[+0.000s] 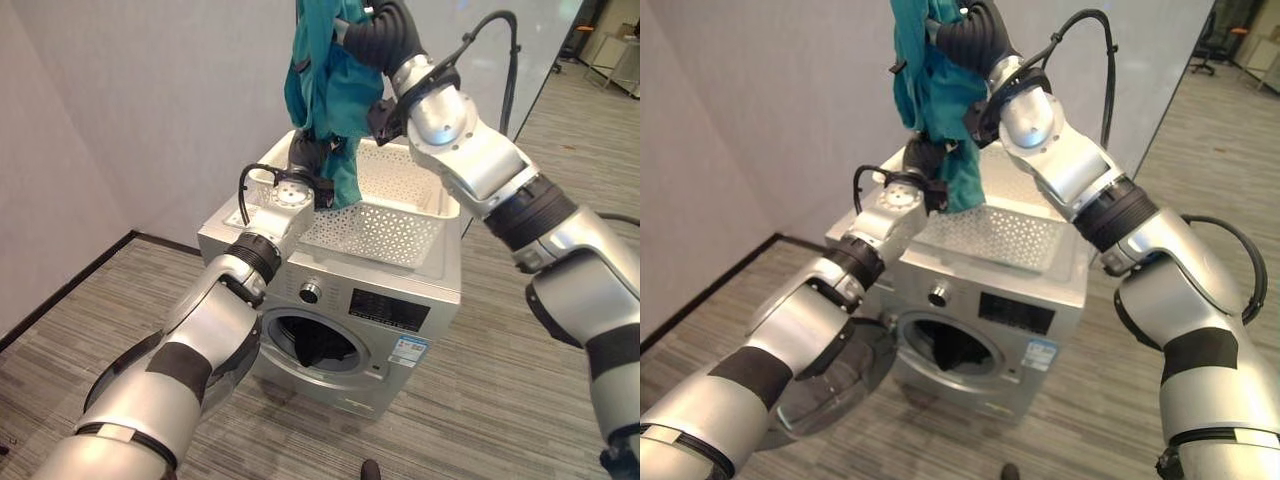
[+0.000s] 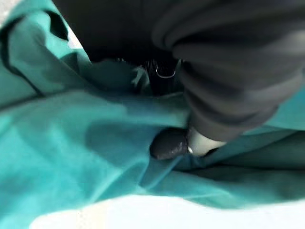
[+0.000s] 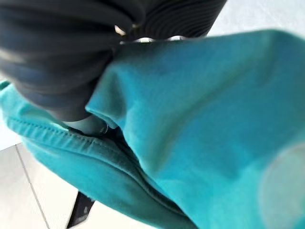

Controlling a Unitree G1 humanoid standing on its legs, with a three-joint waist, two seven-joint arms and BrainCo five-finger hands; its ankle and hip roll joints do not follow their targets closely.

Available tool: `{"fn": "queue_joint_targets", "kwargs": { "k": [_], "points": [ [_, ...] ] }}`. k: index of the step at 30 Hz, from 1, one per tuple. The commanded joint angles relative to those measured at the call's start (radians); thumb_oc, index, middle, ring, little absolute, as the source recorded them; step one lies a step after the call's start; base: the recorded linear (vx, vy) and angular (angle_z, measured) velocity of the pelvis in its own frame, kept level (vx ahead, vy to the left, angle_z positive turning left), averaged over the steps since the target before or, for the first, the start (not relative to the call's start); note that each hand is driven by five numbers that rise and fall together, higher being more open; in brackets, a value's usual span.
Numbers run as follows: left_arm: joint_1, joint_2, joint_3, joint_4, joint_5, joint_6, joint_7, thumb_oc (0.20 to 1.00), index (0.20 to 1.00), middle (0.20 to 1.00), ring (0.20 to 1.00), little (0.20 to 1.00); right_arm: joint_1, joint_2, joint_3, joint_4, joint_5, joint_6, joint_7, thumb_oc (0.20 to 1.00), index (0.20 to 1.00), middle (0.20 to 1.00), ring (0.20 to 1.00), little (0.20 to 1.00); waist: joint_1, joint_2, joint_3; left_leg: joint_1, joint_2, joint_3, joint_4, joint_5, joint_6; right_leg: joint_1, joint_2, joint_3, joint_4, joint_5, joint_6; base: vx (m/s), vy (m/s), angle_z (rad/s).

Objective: Grab the laundry basket,head to the washer,open it,put in the laundry and shut it.

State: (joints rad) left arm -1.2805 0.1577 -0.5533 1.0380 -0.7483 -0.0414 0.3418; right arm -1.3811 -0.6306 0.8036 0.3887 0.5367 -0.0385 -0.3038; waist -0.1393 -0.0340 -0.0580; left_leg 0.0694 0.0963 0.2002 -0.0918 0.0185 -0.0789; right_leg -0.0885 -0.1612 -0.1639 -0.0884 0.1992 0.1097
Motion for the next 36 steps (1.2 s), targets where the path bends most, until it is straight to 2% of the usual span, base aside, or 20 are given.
{"fn": "queue_joint_targets", "kwargs": {
  "k": [1, 6, 7, 8, 9, 12, 13, 19, 22, 23, 25, 26, 31, 33, 34, 35, 36],
  "points": [
    [-0.105, 0.06, 0.035, 0.012, -0.004, -0.049, 0.003, 0.2, 0.2, 0.2, 0.2, 0.2, -0.072, -0.052, -0.075, 0.041, 0.01, -0.082, -0.009, 0.2, 0.2, 0.2, 0.2, 0.2, 0.02, 0.007, 0.012, 0.017, -0.03, -0.076, 0.005, -0.068, 0.001, 0.107, 0.037, -0.004, 0.001, -0.161, 0.051, 0.0, 0.0, 0.0],
    [-0.079, 0.086, 0.065, -0.025, -0.017, -0.065, 0.01, 0.2, 0.2, 0.2, 0.2, 0.2, 0.018, -0.1, -0.11, -0.028, 0.034, -0.096, 0.01, 0.2, 0.2, 0.2, 0.2, 0.2, 0.017, 0.007, 0.015, 0.019, -0.031, -0.077, 0.005, -0.069, 0.002, 0.108, 0.038, -0.005, 0.001, -0.162, 0.05, 0.0, 0.0, 0.0],
    [-0.076, 0.091, 0.066, -0.025, -0.017, -0.065, 0.008, 0.2, 0.2, 0.2, 0.2, 0.2, 0.025, -0.108, -0.106, -0.029, 0.045, -0.097, 0.018, 0.291, 0.291, 0.291, 0.291, 0.291, 0.016, 0.007, 0.015, 0.02, -0.031, -0.076, 0.005, -0.07, 0.002, 0.108, 0.038, -0.004, 0.001, -0.161, 0.05, 0.0, 0.0, 0.0],
    [-0.076, 0.091, 0.066, -0.025, -0.017, -0.065, 0.008, 0.2, 0.2, 0.2, 0.2, 0.2, 0.025, -0.108, -0.106, -0.029, 0.045, -0.097, 0.019, 0.404, 0.404, 0.404, 0.404, 0.404, 0.016, 0.007, 0.015, 0.02, -0.031, -0.076, 0.005, -0.07, 0.002, 0.108, 0.038, -0.004, 0.001, -0.161, 0.05, 0.0, 0.0, 0.0],
    [-0.071, 0.121, 0.067, -0.033, -0.016, -0.072, 0.002, 0.2, 0.2, 0.2, 0.2, 0.2, 0.039, -0.143, -0.085, -0.035, 0.095, -0.103, 0.045, 1.0, 1.0, 1.0, 1.0, 1.0, 0.013, 0.003, 0.015, 0.02, -0.029, -0.074, 0.005, -0.07, 0.001, 0.107, 0.038, -0.003, 0.001, -0.161, 0.052, 0.0, 0.0, 0.0],
    [-0.067, 0.148, 0.078, -0.039, -0.018, -0.077, -0.001, 0.2, 0.2, 0.2, 0.2, 0.2, 0.076, -0.177, -0.101, -0.051, 0.155, -0.123, 0.064, 1.0, 1.0, 1.0, 1.0, 1.0, 0.006, 0.005, 0.016, 0.022, -0.028, -0.069, 0.005, -0.071, 0.0, 0.105, 0.039, -0.001, 0.001, -0.16, 0.053, 0.0, 0.0, 0.0],
    [-0.057, 0.18, 0.086, -0.059, -0.017, -0.084, -0.004, 0.2, 0.2, 0.2, 0.2, 0.2, 0.125, -0.197, -0.153, -0.066, 0.183, -0.144, 0.063, 1.0, 1.0, 1.0, 1.0, 1.0, 0.001, 0.01, 0.017, 0.024, -0.029, -0.065, 0.005, -0.074, 0.001, 0.104, 0.04, 0.0, 0.001, -0.16, 0.054, 0.0, 0.0, 0.0],
    [-0.049, 0.226, 0.093, -0.097, -0.016, -0.106, -0.008, 0.2, 0.2, 0.2, 0.2, 0.2, 0.206, -0.225, -0.266, -0.034, 0.151, -0.158, 0.032, 1.0, 1.0, 1.0, 1.0, 1.0, 0.0, 0.016, 0.016, 0.026, -0.03, -0.061, 0.005, -0.079, 0.003, 0.105, 0.037, 0.0, 0.001, -0.159, 0.057, 0.0, 0.0, 0.0],
    [-0.054, 0.266, 0.081, -0.115, -0.01, -0.117, -0.015, 0.2, 0.2, 0.2, 0.2, 0.2, 0.209, -0.295, -0.277, -0.011, 0.111, -0.139, 0.027, 1.0, 1.0, 1.0, 1.0, 1.0, -0.007, 0.018, 0.016, 0.026, -0.03, -0.055, 0.005, -0.079, 0.004, 0.103, 0.038, 0.004, 0.001, -0.157, 0.06, 0.0, 0.0, 0.0],
    [-0.052, 0.284, 0.087, -0.117, -0.004, -0.119, -0.023, 0.2, 0.2, 0.2, 0.2, 0.2, 0.222, -0.353, -0.294, 0.03, 0.043, -0.112, 0.015, 1.0, 1.0, 1.0, 1.0, 1.0, -0.013, 0.019, 0.018, 0.026, -0.031, -0.053, 0.005, -0.08, 0.005, 0.102, 0.038, 0.006, 0.001, -0.155, 0.061, 0.01, 0.013, -0.05],
    [-0.052, 0.284, 0.087, -0.118, -0.004, -0.119, -0.023, 0.2, 0.2, 0.2, 0.2, 0.2, 0.223, -0.353, -0.295, 0.03, 0.041, -0.111, 0.015, 1.0, 1.0, 1.0, 1.0, 1.0, -0.012, 0.019, 0.018, 0.027, -0.031, -0.053, 0.005, -0.08, 0.005, 0.102, 0.038, 0.007, 0.001, -0.155, 0.061, 0.01, 0.011, -0.1],
    [-0.03, 0.325, 0.097, -0.154, 0.005, -0.122, -0.026, 0.2, 0.2, 0.2, 0.2, 0.2, 0.25, -0.423, -0.311, 0.048, -0.044, -0.071, 0.016, 1.0, 1.0, 1.0, 1.0, 1.0, -0.017, 0.023, 0.022, 0.032, -0.029, -0.05, 0.005, -0.087, 0.006, 0.106, 0.039, 0.011, 0.001, -0.158, 0.063, 0.02, 0.016, -0.11],
    [0.003, 0.418, 0.126, -0.205, 0.016, -0.129, -0.046, 0.2, 0.2, 0.2, 0.2, 0.2, 0.344, -0.628, -0.346, 0.112, -0.229, 0.035, 0.059, 1.0, 1.0, 1.0, 1.0, 1.0, -0.039, 0.024, 0.024, 0.028, -0.032, -0.038, 0.005, -0.085, 0.007, 0.096, 0.038, 0.021, 0.001, -0.15, 0.064, 0.0, 0.006, -0.02],
    [0.03, 0.451, 0.14, -0.251, 0.022, -0.134, -0.049, 0.2, 0.2, 0.2, 0.2, 0.2, 0.464, -0.683, -0.428, 0.1, -0.262, 0.054, 0.078, 1.0, 1.0, 1.0, 1.0, 1.0, -0.047, 0.027, 0.024, 0.028, -0.032, -0.036, 0.005, -0.087, 0.008, 0.095, 0.038, 0.021, 0.001, -0.149, 0.065, 0.0, 0.003, -0.03],
    [0.029, 0.45, 0.137, -0.251, 0.023, -0.134, -0.049, 0.2, 0.2, 0.2, 0.2, 0.2, 0.476, -0.684, -0.44, 0.097, -0.263, 0.054, 0.078, 1.0, 1.0, 1.0, 1.0, 1.0, -0.045, 0.024, 0.023, 0.028, -0.032, -0.036, 0.005, -0.087, 0.008, 0.095, 0.038, 0.021, 0.001, -0.149, 0.065, 0.03, 0.008, -0.05],
    [0.087, 0.505, 0.186, -0.346, 0.03, -0.148, -0.057, 0.2, 0.2, 0.2, 0.2, 0.2, 0.717, -0.725, -0.614, 0.089, -0.273, 0.066, 0.105, 1.0, 1.0, 1.0, 1.0, 1.0, -0.07, 0.042, 0.025, 0.028, -0.033, -0.035, 0.005, -0.089, 0.01, 0.096, 0.037, 0.022, 0.001, -0.15, 0.065, 0.02, 0.006, -0.06],
    [0.083, 0.497, 0.171, -0.352, 0.032, -0.146, -0.055, 0.2, 0.2, 0.2, 0.2, 0.2, 0.796, -0.722, -0.689, 0.067, -0.278, 0.068, 0.106, 1.0, 1.0, 1.0, 1.0, 1.0, -0.059, 0.03, 0.022, 0.027, -0.033, -0.037, 0.005, -0.089, 0.01, 0.097, 0.037, 0.02, 0.001, -0.151, 0.065, 0.0, 0.0, 0.0]
  ]
}}
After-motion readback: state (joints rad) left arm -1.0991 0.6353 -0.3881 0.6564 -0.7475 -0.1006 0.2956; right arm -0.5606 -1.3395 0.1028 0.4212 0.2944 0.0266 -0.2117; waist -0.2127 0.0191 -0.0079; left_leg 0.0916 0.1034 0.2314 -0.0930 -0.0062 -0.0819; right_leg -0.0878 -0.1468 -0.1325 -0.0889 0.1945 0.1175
